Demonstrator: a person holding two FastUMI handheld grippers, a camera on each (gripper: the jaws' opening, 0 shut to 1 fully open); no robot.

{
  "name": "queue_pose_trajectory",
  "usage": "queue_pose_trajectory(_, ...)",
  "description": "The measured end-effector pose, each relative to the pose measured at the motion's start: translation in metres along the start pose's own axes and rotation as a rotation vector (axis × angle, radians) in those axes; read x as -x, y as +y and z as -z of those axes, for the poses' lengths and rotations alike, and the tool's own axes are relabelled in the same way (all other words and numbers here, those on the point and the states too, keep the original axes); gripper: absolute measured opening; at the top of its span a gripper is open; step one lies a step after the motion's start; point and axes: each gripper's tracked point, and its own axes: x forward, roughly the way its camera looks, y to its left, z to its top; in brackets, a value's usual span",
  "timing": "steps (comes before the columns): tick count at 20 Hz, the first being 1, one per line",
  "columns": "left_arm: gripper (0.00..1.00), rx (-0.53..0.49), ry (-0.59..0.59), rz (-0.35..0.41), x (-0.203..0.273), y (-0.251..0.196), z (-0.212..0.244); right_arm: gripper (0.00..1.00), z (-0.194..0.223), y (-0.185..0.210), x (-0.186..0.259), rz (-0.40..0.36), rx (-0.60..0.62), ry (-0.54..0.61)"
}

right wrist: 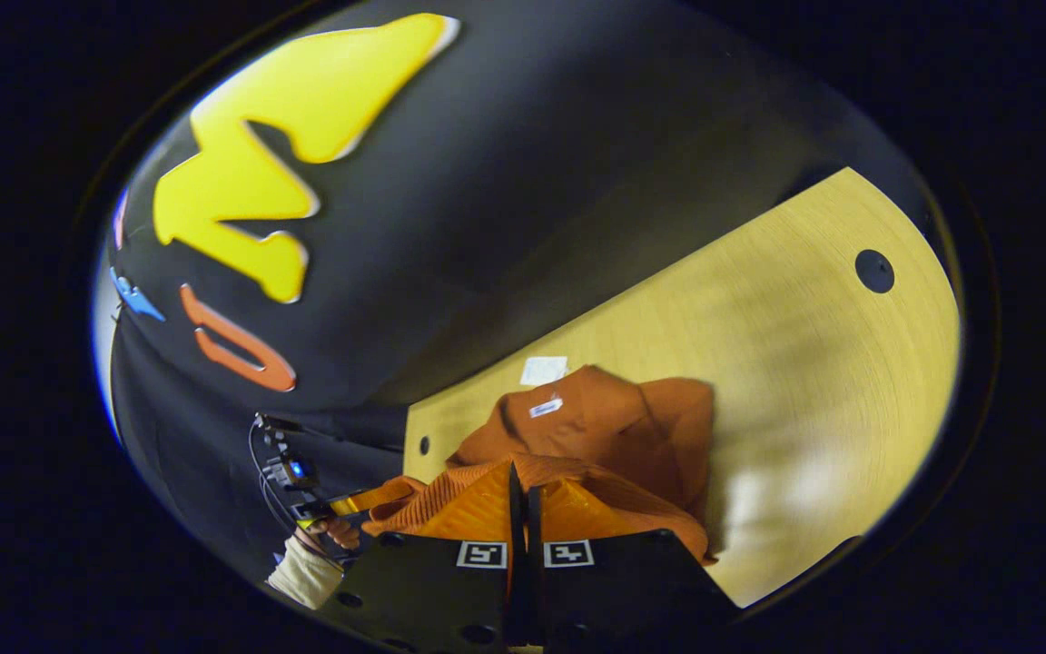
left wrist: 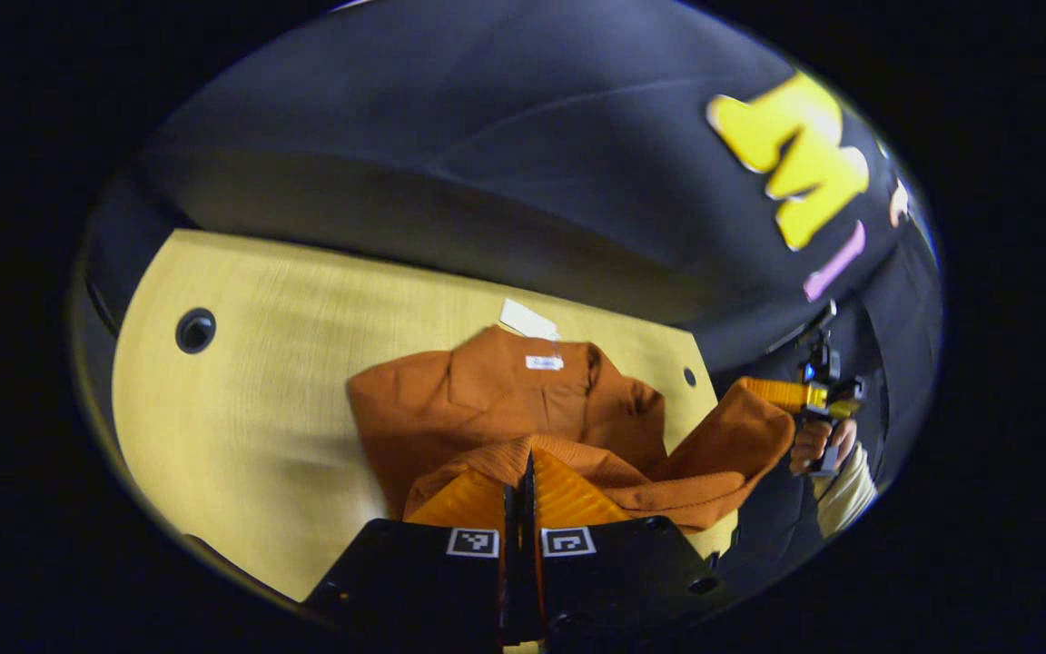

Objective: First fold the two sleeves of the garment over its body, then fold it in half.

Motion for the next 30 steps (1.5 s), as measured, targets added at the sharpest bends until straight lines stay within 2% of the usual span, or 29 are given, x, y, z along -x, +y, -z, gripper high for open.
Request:
queue_pose_trajectory(4, 0.03, 0.404, -0.203, 0.123, 0.014, 0.062, 0.015, 0.0, -0.033, -0.046, -0.056, 0.036, -0.086, -0.106)
queue_pose_trajectory(5, 0.03, 0.474, -0.253, 0.124, 0.024, 0.078, 0.022, 0.0, -0.036, -0.06, -0.062, 0.067, -0.113, -0.131)
queue_pose_trajectory(6, 0.03, 0.511, -0.269, 0.134, 0.034, 0.087, 0.034, 0.0, -0.038, -0.073, -0.062, 0.107, -0.125, -0.148)
queue_pose_trajectory(7, 0.03, 0.5, -0.273, 0.112, 0.046, 0.097, 0.048, 0.0, -0.037, -0.069, -0.064, 0.101, -0.128, -0.162)
queue_pose_trajectory(8, 0.03, 0.492, -0.271, 0.118, 0.054, 0.123, 0.014, 0.0, -0.037, -0.064, -0.064, 0.094, -0.132, -0.172)
queue_pose_trajectory(12, 0.03, 0.568, -0.324, 0.127, 0.05, 0.123, 0.024, 0.0, -0.036, -0.066, -0.057, 0.062, -0.201, -0.194)
queue_pose_trajectory(15, 0.05, 0.753, -0.4, 0.224, 0.059, 0.14, 0.016, 0.0, -0.037, -0.072, -0.054, 0.051, -0.209, -0.225)
queue_pose_trajectory(17, 0.06, 0.85, -0.428, 0.242, 0.055, 0.137, 0.014, 0.03, -0.038, -0.061, -0.053, 0.004, -0.256, -0.227)
queue_pose_trajectory(18, 0.14, 0.881, -0.439, 0.263, 0.053, 0.126, 0.014, 0.04, -0.038, -0.054, -0.051, -0.025, -0.288, -0.229)
queue_pose_trajectory(19, 0.08, 0.9, -0.459, 0.293, 0.06, 0.127, 0.011, 0.06, -0.043, -0.051, -0.047, -0.058, -0.319, -0.242)
queue_pose_trajectory(20, 0.09, 0.915, -0.491, 0.322, 0.059, 0.122, 0.002, 0.03, -0.043, -0.054, -0.048, -0.065, -0.343, -0.241)
queue_pose_trajectory(21, 0.14, 0.919, -0.515, 0.339, 0.061, 0.118, -0.003, 0.08, -0.042, -0.058, -0.048, -0.071, -0.361, -0.238)
queue_pose_trajectory(22, 0.17, 0.916, -0.531, 0.333, 0.061, 0.116, -0.005, 0.08, -0.042, -0.057, -0.049, -0.08, -0.373, -0.239)
queue_pose_trajectory(23, 0.26, 0.908, -0.536, 0.315, 0.057, 0.116, -0.005, 0.15, -0.042, -0.059, -0.051, -0.086, -0.388, -0.236)
queue_pose_trajectory(25, 0.36, 0.924, -0.57, 0.298, 0.053, 0.115, -0.009, 0.18, -0.05, -0.059, -0.053, -0.113, -0.43, -0.25)
queue_pose_trajectory(26, 0.26, 0.953, -0.602, 0.3, 0.052, 0.117, -0.016, 0.29, -0.053, -0.057, -0.054, -0.132, -0.459, -0.251)
queue_pose_trajectory(27, 0.48, 0.979, -0.634, 0.319, 0.055, 0.116, -0.021, 0.39, -0.056, -0.055, -0.053, -0.146, -0.471, -0.252)
queue_pose_trajectory(28, 0.66, 1.006, -0.666, 0.355, 0.059, 0.114, -0.03, 0.62, -0.06, -0.052, -0.052, -0.155, -0.466, -0.258)
queue_pose_trajectory(29, 0.63, 1.021, -0.688, 0.381, 0.061, 0.113, -0.037, 0.85, -0.065, -0.053, -0.051, -0.148, -0.453, -0.271)
queue_pose_trajectory(30, 0.66, 1.01, -0.696, 0.368, 0.061, 0.112, -0.038, 0.87, -0.07, -0.053, -0.053, -0.147, -0.447, -0.285)
